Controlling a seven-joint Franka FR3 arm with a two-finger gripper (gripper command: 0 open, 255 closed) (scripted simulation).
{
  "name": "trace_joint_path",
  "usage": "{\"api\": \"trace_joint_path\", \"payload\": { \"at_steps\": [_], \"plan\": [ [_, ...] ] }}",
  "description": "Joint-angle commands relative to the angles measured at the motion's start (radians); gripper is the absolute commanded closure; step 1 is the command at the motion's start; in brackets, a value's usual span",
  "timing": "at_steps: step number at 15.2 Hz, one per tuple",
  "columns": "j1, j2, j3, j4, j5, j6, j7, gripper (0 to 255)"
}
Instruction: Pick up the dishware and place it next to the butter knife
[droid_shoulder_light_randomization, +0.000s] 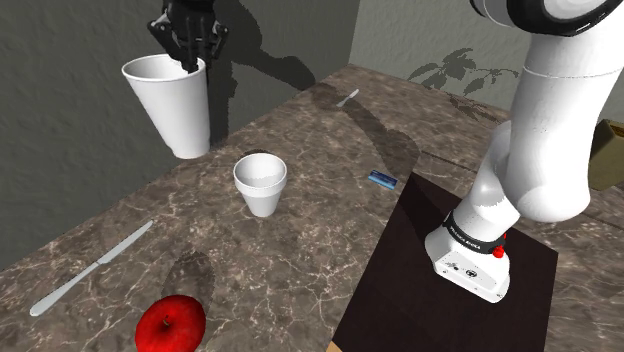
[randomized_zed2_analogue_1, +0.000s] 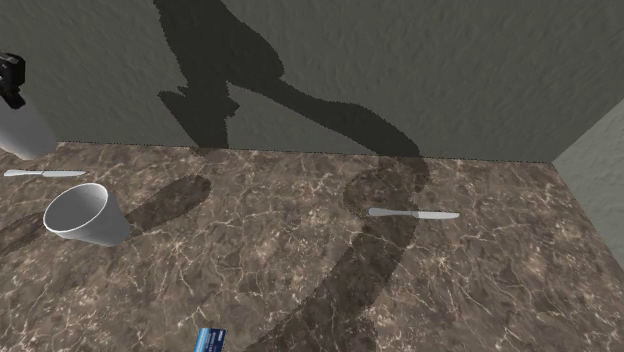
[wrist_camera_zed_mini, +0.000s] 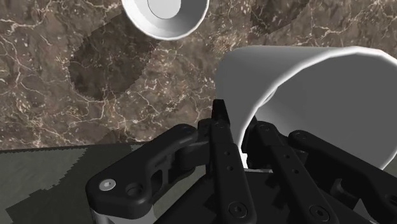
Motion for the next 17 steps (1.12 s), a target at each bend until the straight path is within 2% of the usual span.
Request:
{"api": "trace_joint_path", "payload": {
  "at_steps": [1, 4, 7, 17],
  "plan": [
    [0.030, 0.035, 0.013, 0.071, -0.009, -0.029, 0.047, 255],
    [0.082, 0.108, 0.030, 0.202, -0.027, -0.077, 0.115, 255],
    [0.143, 0.213, 0.044, 0.389, -0.050, -0.151, 0.183, 255],
    [0.126, 0.128, 0.042, 0.116, -0.036, 0.036, 0.157, 255]
  ]
}}
